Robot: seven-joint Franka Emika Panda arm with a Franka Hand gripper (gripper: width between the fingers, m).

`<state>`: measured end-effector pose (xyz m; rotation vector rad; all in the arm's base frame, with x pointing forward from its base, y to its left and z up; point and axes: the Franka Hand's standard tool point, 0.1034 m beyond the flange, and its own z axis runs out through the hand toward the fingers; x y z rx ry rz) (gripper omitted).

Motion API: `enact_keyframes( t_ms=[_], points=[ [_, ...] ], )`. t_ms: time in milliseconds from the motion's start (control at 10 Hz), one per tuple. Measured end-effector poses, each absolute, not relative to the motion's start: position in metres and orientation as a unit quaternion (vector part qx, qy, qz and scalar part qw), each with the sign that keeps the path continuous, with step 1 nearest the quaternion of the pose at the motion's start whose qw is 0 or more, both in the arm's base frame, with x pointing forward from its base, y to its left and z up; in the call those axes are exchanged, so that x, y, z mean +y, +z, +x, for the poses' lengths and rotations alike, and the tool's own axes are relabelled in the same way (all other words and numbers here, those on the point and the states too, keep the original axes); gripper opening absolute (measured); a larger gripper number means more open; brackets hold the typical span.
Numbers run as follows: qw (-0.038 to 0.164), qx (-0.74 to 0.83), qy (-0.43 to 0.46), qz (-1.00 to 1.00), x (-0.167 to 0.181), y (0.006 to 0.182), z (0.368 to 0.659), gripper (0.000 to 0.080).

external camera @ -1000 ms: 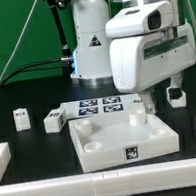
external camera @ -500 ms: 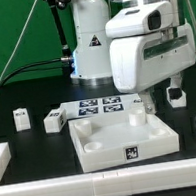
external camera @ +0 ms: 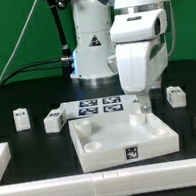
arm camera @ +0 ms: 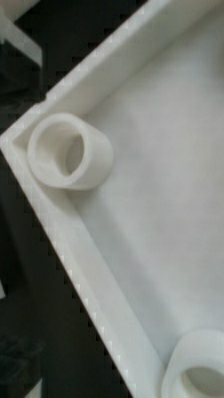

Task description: Assemble one leg

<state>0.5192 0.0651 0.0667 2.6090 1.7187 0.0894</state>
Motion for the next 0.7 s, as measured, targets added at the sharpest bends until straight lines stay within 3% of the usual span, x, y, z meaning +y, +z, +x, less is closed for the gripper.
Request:
enact_keyframes(
  t_ms=[400, 700],
  points=[
    [0.01, 0.571, 0.03, 0.82, 0.062, 0.066, 0.518, 0.065],
    [0.015, 0.7, 0.019, 0.714, 0.039, 0.052, 0.495, 0.065]
  ],
)
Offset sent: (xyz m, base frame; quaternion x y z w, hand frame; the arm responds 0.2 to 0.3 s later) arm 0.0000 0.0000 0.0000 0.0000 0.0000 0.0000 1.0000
